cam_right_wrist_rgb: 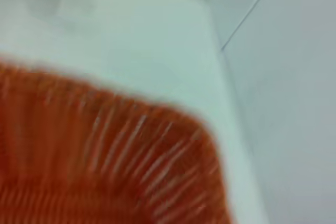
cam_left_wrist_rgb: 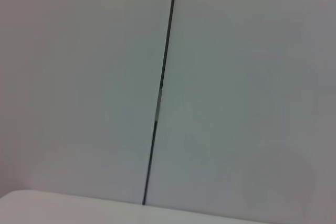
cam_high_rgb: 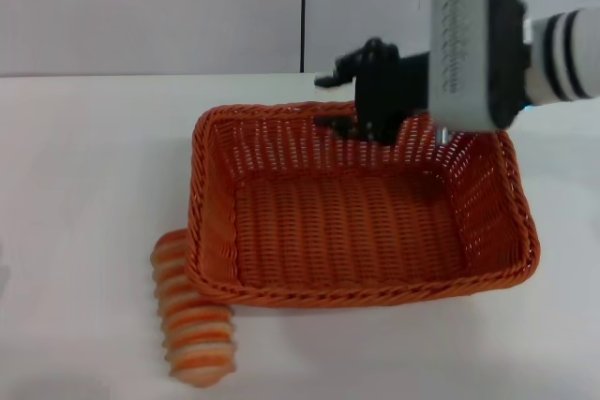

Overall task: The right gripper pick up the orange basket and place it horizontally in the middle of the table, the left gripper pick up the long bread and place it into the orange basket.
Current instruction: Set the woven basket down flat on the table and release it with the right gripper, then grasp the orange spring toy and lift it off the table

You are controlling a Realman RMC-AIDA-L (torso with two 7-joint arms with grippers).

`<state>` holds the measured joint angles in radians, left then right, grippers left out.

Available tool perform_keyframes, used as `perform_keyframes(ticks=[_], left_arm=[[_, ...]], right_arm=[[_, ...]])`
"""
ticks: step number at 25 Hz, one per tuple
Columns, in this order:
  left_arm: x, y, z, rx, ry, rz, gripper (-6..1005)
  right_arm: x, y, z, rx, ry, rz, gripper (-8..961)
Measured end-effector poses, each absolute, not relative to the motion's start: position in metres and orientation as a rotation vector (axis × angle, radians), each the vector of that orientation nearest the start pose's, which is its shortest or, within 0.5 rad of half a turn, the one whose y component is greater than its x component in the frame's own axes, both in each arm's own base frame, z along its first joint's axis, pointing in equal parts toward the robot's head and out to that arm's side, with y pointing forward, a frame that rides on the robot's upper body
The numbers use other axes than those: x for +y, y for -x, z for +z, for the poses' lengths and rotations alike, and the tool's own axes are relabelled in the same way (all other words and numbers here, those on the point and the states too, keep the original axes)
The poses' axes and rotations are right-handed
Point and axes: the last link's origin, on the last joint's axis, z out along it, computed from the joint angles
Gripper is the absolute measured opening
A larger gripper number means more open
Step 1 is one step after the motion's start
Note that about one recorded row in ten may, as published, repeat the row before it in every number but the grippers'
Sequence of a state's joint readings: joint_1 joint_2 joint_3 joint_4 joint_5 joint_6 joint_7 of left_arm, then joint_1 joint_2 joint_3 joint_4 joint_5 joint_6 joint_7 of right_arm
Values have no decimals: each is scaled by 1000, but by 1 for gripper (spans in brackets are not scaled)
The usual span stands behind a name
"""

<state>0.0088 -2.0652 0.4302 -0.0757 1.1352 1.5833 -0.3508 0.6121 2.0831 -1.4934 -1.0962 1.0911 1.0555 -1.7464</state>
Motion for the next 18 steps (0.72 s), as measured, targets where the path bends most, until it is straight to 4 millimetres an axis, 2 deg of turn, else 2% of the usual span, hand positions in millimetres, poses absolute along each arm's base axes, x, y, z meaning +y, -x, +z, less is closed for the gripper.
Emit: perform_keyframes(ticks=[3, 4, 5, 6, 7, 10, 11, 14, 16, 18], left_arm=[[135, 408, 14, -743, 1465, -737, 784], [138, 409, 24, -763, 1511, -795, 784], [138, 409, 24, -763, 1511, -795, 784], [144, 410, 37, -807, 1574, -865, 784], [144, 410, 37, -807, 1574, -865, 784], [153, 409, 60, -876, 1677, -940, 783], [157, 407, 70, -898, 1730, -955, 783], [163, 403, 83, -930, 1808, -955, 783], [173, 398, 99, -1025, 1920, -914, 783], [178, 396, 105, -1063, 1969, -871, 783]], right_arm=[[366, -126, -19, -400, 2654, 220, 411], [361, -124, -8, -378, 2629, 278, 411], [361, -124, -8, -378, 2629, 278, 411], [352, -125, 10, -321, 2580, 381, 411], [352, -125, 10, -321, 2580, 381, 411], [340, -137, 33, -205, 2507, 519, 411], [333, -152, 44, -125, 2460, 573, 411], [325, -167, 53, -59, 2413, 611, 411], [313, -191, 66, 55, 2342, 674, 411], [309, -198, 70, 92, 2324, 701, 411]])
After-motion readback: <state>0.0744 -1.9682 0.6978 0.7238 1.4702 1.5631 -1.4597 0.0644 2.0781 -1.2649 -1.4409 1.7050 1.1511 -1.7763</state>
